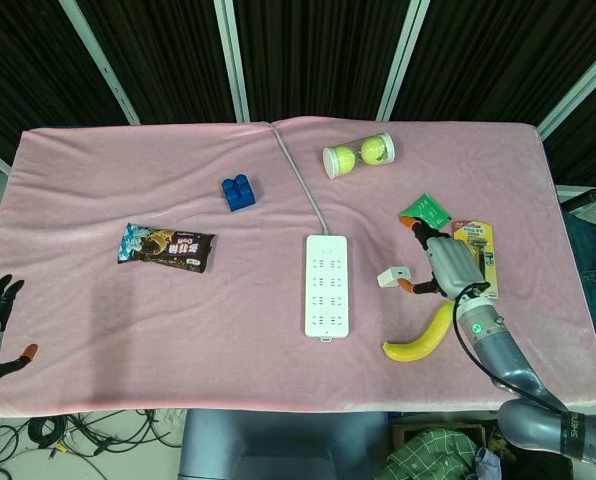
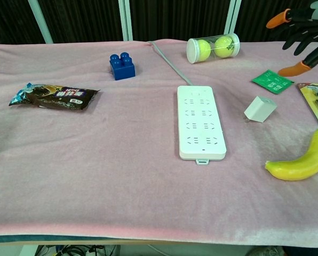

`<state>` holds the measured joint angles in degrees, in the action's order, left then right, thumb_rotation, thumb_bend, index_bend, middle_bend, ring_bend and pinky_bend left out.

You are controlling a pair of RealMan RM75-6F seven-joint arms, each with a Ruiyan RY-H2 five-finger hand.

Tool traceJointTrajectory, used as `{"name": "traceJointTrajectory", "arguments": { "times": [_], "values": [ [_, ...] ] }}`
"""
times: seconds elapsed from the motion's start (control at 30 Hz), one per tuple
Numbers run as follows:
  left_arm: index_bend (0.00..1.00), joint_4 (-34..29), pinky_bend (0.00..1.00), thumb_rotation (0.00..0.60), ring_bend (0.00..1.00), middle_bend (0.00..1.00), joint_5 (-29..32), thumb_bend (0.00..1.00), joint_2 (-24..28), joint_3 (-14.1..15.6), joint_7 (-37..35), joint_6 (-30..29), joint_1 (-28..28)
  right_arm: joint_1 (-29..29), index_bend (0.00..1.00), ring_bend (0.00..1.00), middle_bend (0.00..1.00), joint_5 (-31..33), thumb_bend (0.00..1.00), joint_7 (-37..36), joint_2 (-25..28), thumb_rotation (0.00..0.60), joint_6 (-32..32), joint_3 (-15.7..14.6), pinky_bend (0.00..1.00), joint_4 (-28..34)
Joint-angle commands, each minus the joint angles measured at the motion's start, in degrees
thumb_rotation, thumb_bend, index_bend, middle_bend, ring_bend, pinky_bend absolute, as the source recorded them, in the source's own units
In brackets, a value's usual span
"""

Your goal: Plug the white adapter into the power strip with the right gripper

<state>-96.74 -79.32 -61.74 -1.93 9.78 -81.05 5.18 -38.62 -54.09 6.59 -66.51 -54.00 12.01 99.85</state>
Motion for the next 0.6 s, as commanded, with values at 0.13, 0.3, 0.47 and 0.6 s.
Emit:
{"name": "traceJointTrajectory", "arguments": {
  "times": [0.13,0.3,0.47,0.6],
  "values": [
    [0.01,-0.1,0.0,0.6,0.0,0.0,0.0,0.24,-0.1,0.0,0.1,-0.1,0.0,1.1,0.15,0.24,0.16,-7.9,0.12,-1.7,-4.3,0.6,-0.6,-3.6,0.26,-8.7],
    [0.01,0.0,0.0,0.6,0.0,0.0,0.1,0.24,-0.2,-0.1,0.2,-0.2,0.0,1.5,0.17,0.27,0.18,-10.9,0.13,-6.2,-6.2,0.6,1.7,-4.8,0.26,-13.2],
    [0.01,0.0,0.0,0.6,0.0,0.0,0.6,0.24,-0.4,-0.2,1.1,0.0,0.1,1.4,0.22,0.28,0.19,-13.6,0.17,-14.4,-9.3,0.6,5.4,-5.0,0.26,-18.7],
    [0.01,-0.1,0.0,0.6,0.0,0.0,0.9,0.24,-0.5,-0.3,1.3,0.0,0.1,1.0,0.23,0.29,0.2,-16.1,0.2,-17.6,-11.1,0.6,6.8,-5.3,0.26,-22.2]
  ]
}}
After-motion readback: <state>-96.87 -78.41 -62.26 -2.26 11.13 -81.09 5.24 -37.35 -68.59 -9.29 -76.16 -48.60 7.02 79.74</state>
